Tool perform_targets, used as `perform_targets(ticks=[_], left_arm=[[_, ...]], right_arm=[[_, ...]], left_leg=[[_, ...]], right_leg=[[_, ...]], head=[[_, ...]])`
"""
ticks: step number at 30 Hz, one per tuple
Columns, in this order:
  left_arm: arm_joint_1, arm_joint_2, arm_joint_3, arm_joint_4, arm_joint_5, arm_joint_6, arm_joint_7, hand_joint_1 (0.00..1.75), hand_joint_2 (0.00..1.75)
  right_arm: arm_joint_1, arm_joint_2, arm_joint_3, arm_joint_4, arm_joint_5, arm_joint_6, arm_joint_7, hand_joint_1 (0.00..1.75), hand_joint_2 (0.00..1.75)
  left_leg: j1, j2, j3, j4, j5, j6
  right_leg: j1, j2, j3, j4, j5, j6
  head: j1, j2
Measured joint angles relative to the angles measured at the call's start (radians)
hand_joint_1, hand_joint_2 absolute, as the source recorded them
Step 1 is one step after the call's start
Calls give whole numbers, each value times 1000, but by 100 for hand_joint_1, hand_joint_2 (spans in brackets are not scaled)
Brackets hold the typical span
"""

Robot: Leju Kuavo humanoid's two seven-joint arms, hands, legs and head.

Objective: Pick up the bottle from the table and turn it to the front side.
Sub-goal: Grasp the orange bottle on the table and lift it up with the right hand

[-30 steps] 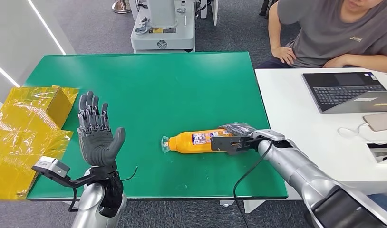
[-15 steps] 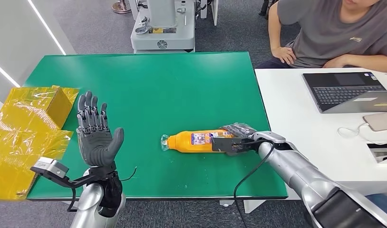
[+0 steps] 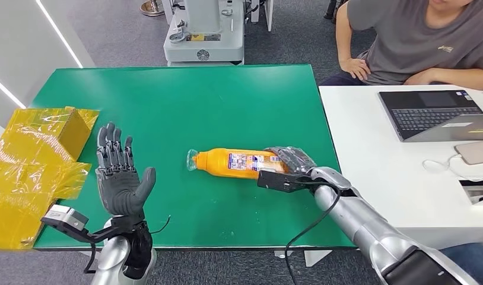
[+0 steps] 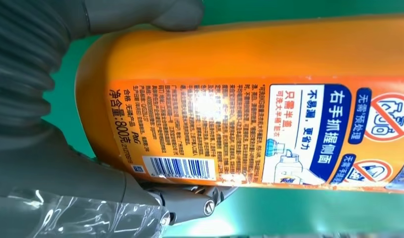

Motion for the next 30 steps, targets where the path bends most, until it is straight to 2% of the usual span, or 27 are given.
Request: perform_targets(ticks=[11,18,23,27,30], left_arm=[[23,3,0,-9,-3,15,-12,0,175],[22,3,0,-9,14,15,2,0,175],[21,2,-3,-8,47,-45,65,0,175],[18,2,-9,-4,59,-76,88,0,175],[8,2,-17,6,80,-132,126,0,175]], right_arm=[[160,48,-150,-232,-38,-262,-64,175,175],[255,73,-203,-378,-47,-416,-111,175,175],[304,94,-214,-443,-43,-471,-137,175,175],[331,105,-214,-474,-35,-478,-142,175,175],[347,111,-214,-494,-23,-472,-144,175,175]], left_leg=[[0,0,0,0,0,0],[0,0,0,0,0,0],[0,0,0,0,0,0],[0,0,0,0,0,0],[0,0,0,0,0,0]], right_leg=[[0,0,0,0,0,0],[0,0,0,0,0,0],[0,0,0,0,0,0],[0,0,-1,0,0,0],[0,0,-1,0,0,0]], head=[[0,0],[0,0],[0,0],[0,0],[0,0]])
